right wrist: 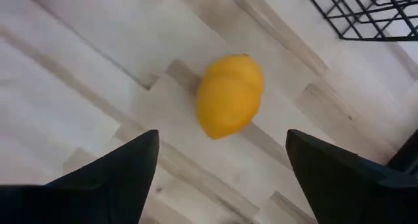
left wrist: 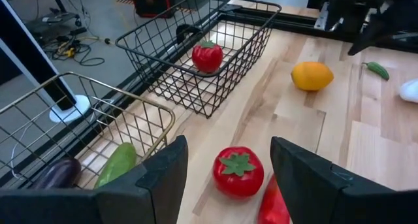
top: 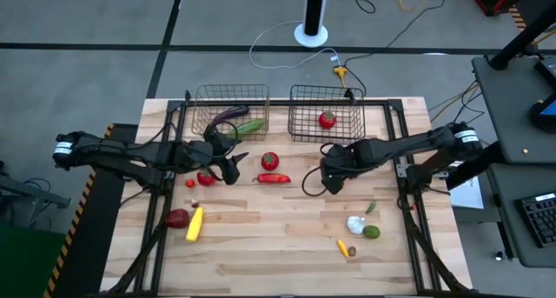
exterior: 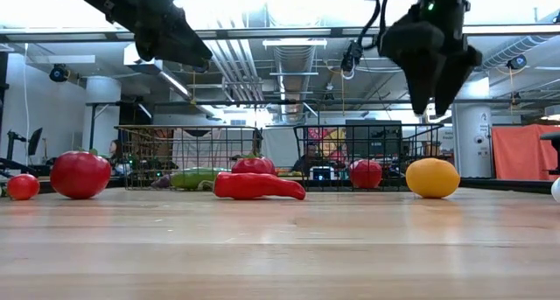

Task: Sort produce into baskets
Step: Put the yellow lemon into the right wire basket

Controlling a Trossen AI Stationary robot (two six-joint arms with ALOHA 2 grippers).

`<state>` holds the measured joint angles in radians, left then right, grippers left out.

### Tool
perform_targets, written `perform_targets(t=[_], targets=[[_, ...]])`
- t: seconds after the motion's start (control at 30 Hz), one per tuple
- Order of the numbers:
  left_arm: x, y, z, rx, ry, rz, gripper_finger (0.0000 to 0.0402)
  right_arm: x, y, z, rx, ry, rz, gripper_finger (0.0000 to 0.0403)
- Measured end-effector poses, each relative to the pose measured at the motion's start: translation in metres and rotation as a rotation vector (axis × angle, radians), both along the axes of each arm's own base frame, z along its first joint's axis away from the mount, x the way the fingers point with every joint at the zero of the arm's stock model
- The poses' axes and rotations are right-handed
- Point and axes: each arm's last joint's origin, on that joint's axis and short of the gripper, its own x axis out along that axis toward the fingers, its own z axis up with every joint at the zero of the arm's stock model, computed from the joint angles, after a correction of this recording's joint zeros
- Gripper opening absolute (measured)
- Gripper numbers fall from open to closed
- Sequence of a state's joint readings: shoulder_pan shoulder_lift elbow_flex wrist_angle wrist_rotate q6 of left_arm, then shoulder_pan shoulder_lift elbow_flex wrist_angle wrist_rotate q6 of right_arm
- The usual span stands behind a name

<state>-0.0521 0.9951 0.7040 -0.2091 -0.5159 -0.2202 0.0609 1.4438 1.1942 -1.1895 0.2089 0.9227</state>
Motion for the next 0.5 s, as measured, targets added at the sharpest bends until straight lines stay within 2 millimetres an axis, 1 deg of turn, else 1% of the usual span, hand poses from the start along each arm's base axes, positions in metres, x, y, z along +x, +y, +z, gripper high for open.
perform_targets(t=[0.13,0.33,0.5], targets=[[0.000,0.000,0.000,0.000,0.000,0.000,0.0200,-0.001,-0.010,-0.012,-0.002,0.020,-0.017,0.0341],[0.000,0.000,-0.002,0.001,0.008,0.000,0.0200,-0.003,-0.021,-0.034,0.047,-0.029,-0.021,0.0343],[0.000,0.000,-0.003,0.001,0.008,0.001,0.0200,-0.008,-0.028,-0.054,0.055,-0.038,-0.042,0.0343]])
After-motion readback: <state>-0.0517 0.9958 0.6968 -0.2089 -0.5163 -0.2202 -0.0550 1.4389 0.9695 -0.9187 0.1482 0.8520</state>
